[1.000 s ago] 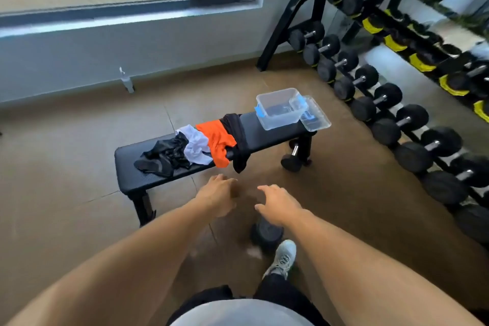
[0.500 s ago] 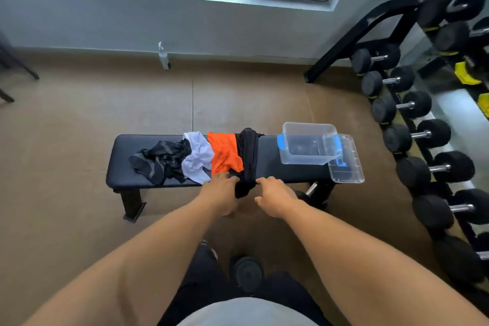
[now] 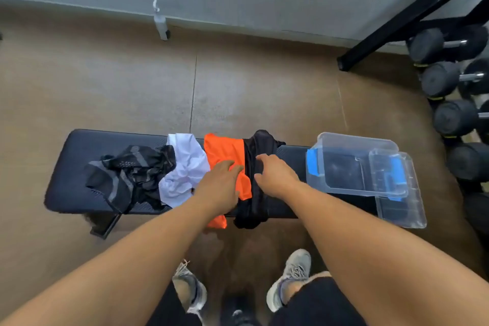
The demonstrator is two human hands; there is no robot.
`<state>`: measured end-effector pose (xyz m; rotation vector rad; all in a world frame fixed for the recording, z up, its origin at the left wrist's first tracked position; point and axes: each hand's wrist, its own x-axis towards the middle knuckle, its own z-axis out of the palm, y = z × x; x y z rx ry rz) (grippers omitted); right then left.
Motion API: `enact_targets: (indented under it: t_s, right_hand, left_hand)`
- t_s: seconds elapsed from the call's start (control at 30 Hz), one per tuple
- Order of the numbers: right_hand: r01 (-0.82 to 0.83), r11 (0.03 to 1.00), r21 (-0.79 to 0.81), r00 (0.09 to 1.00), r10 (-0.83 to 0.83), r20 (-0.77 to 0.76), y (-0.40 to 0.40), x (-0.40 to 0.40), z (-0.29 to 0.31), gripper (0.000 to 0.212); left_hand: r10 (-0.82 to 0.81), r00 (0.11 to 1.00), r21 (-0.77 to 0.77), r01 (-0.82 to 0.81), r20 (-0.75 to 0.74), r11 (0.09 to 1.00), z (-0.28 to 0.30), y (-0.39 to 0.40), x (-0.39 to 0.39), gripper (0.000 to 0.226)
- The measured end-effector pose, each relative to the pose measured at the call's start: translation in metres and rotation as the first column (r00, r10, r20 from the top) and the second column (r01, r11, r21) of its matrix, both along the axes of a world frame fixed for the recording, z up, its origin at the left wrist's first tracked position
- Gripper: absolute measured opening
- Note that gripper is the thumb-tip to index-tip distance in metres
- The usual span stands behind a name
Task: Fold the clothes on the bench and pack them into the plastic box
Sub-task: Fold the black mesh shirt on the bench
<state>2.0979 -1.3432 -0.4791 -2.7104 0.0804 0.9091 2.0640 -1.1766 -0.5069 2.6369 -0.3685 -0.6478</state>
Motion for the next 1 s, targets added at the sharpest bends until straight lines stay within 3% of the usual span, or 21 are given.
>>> enact_targets:
  t_s: [0.17,0.27,0.37,0.43,0.5,0.57,0.7,0.8,0.9,1.0]
  right_hand:
    - [0.003,1.000,0.024,0.995,-0.005,0.103,-0.033,0.053,-0.117,0.059]
    - [0.000,1.000,-0.001,0.952,0.001,0.307,-0.053,0.085,-0.183,0.061]
    - [0.049,0.998,0.047,0.911,-0.064,0.408,-0.052,0.120,-0.230,0.063]
    - [0.072,0.997,-0.001,0.892,-0.064,0.447,-0.046,0.126,-0.261,0.062]
    - [0.093,0.994,-0.056,0.830,-0.046,0.557,-0.040,0.118,-0.287,0.056]
    - [0.138,0.990,-0.010,0.753,-0.098,0.651,-0.039,0.116,-0.293,0.047]
    - [0.146,0.986,0.086,0.727,-0.166,0.666,-0.044,0.123,-0.296,0.035]
    - [0.142,0.972,0.187,0.667,-0.234,0.708,-0.043,0.110,-0.297,0.029]
    - [0.138,0.962,0.234,0.643,-0.267,0.718,-0.045,0.089,-0.291,0.028]
    - [0.139,0.956,0.259,0.655,-0.285,0.699,-0.048,0.068,-0.278,0.031]
  left_hand:
    - [0.025,0.986,-0.062,-0.015,0.166,0.998,-0.118,-0.031,0.050,0.059]
    - [-0.017,0.952,-0.038,0.030,0.306,0.999,-0.186,-0.047,0.086,0.050]
    - [-0.014,0.920,0.068,-0.014,0.392,0.998,-0.228,-0.045,0.128,0.054]
    - [-0.028,0.922,0.184,-0.047,0.387,0.982,-0.249,-0.046,0.144,0.063]
    - [-0.022,0.919,0.233,-0.076,0.393,0.970,-0.264,-0.050,0.146,0.066]
    - [-0.016,0.910,0.220,-0.082,0.415,0.972,-0.271,-0.054,0.148,0.066]
    - [-0.017,0.925,0.227,-0.075,0.379,0.971,-0.277,-0.053,0.145,0.067]
    - [0.004,0.878,0.183,-0.105,0.479,0.977,-0.277,-0.049,0.134,0.064]
    - [-0.005,0.759,0.173,-0.143,0.651,0.974,-0.263,-0.048,0.118,0.041]
    - [-0.053,0.779,0.270,-0.152,0.625,0.951,-0.243,-0.050,0.103,0.027]
